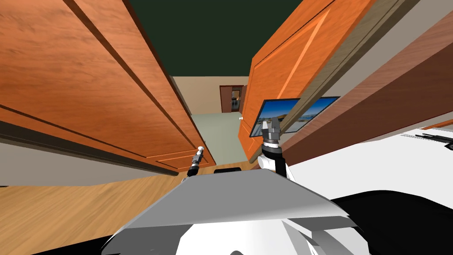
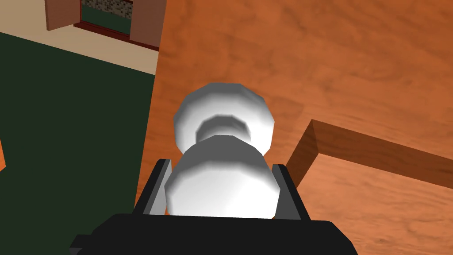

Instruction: Push the door open

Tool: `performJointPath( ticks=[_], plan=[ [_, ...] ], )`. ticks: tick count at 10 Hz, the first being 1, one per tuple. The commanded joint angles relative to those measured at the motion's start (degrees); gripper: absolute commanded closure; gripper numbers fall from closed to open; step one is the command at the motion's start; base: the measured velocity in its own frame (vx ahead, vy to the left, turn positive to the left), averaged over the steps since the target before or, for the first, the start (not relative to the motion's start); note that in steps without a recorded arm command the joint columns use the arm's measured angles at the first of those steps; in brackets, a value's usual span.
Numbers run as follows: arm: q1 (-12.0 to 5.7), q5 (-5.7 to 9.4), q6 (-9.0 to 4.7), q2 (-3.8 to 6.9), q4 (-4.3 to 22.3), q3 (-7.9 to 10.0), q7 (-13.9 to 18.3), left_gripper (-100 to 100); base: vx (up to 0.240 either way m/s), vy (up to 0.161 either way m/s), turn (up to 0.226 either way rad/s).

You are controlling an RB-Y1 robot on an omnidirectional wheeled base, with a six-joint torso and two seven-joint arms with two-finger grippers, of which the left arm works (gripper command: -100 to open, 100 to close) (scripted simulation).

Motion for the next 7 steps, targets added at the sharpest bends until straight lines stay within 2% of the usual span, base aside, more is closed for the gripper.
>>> performJointPath(
  ticks=[1,2,3,5,6,7],
  plan=[
    [0.0,1.33,-0.03,0.34,-0.9,0.11,2.9,100,0.035,0.015,-0.046],
    [-0.04,2.37,-0.03,0.39,-0.9,0.08,4.4,100,0.042,0.006,-0.055],
    [-0.04,2.37,-0.03,0.39,-0.9,0.08,5.1,100,0.032,0.003,-0.022],
    [-0.15,4.77,-0.02,0.45,-0.9,0.01,8.7,100,0.035,0.017,-0.055],
    [-0.15,4.77,-0.02,0.45,-0.9,0.01,9.5,100,0.037,0.014,-0.039],
    [-0.2,6.07,-0.01,0.48,-0.9,-0.02,11.8,100,0.047,0.008,-0.043]
  ],
)
